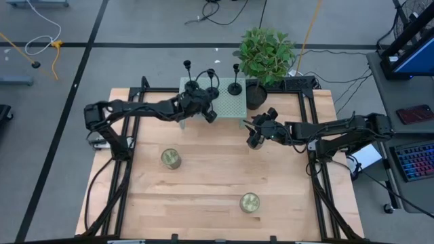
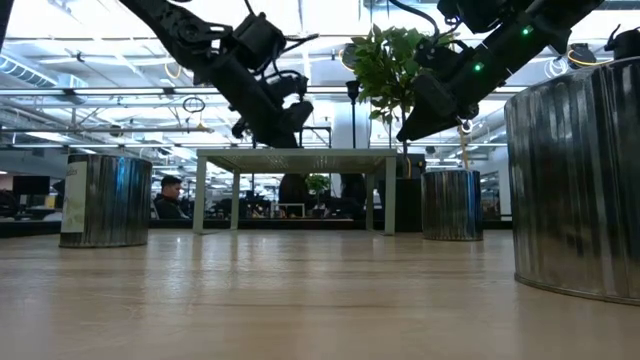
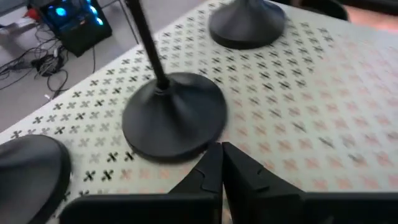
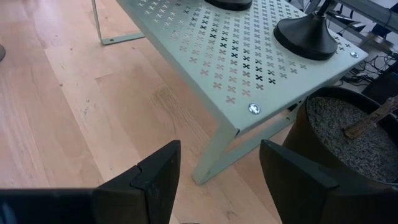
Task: Pick & Place candle stick holders
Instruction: Put the candle holder on the shelf, then put the left scented candle on the shelf aligned with the left candle holder
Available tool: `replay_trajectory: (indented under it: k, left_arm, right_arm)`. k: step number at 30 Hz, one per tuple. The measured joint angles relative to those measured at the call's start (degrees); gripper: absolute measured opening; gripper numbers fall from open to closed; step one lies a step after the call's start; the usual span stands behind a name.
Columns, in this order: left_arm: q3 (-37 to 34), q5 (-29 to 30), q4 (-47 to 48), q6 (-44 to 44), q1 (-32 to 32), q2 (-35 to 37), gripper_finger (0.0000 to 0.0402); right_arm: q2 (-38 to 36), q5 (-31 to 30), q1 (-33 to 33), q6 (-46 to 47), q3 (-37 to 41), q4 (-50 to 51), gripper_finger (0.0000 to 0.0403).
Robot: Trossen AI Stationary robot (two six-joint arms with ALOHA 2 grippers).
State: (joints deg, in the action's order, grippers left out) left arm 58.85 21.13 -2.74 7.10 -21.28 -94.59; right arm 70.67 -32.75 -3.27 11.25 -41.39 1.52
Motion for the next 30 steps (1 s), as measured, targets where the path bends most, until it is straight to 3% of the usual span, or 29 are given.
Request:
replay_trajectory:
  k: [12, 23, 30]
  left_arm:
    - [0.04, -3.83, -2.66, 1.68, -4.25, -0.81, 0.0013]
    - [0.00, -7.01, -3.67, 0.41, -4.38, 0.12, 0.0016]
    - [0.02, -17.96, 2.34, -3.70, -2.87, 8.19, 0.0004]
  right_arm:
    - [0.00, 0.00, 0.00, 0.02, 0.00, 0.00, 0.0215]
    - [0.00, 0.35, 0.00, -0.09, 0.00, 0.11, 0.0215]
    - [0.00, 12.13, 0.00, -1.61, 0.02, 0.90, 0.0215]
